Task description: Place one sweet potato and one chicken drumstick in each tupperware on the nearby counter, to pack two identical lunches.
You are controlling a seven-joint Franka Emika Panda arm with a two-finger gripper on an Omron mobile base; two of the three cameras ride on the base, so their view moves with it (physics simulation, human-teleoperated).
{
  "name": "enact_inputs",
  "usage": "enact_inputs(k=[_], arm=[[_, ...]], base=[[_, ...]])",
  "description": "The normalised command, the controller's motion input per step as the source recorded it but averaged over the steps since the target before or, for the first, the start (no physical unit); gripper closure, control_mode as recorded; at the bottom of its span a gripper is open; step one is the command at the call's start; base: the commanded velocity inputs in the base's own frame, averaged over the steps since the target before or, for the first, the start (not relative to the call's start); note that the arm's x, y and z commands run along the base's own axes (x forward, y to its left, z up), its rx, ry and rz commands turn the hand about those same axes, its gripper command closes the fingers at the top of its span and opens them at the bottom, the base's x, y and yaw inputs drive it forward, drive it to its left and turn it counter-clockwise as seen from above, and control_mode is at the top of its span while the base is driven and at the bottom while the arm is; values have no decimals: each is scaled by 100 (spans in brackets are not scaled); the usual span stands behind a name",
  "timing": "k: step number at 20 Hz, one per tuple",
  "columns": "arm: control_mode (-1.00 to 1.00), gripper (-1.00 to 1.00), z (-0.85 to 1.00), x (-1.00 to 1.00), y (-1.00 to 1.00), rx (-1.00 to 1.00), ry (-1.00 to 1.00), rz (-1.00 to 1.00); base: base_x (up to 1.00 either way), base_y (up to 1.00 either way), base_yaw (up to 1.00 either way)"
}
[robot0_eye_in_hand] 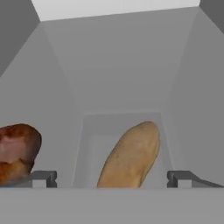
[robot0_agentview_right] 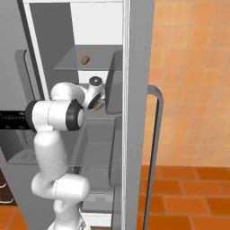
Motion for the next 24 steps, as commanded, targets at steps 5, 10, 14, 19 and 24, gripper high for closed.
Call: enact_inputs(k=[5, 10, 14, 19, 24], arm=[[-100, -100, -12, 11, -10, 0, 5, -8], [-100, -100, -8, -4, 2, 0, 0, -14], [-100, -100, 0, 13, 17, 0, 0, -10], [-100, -100, -32, 4, 8, 0, 2, -11], [-100, -100, -66, 4, 0, 0, 0, -8]], base=[[0, 0, 0], [0, 0, 0], [0, 0, 0], [0, 0, 0], [0, 0, 0]])
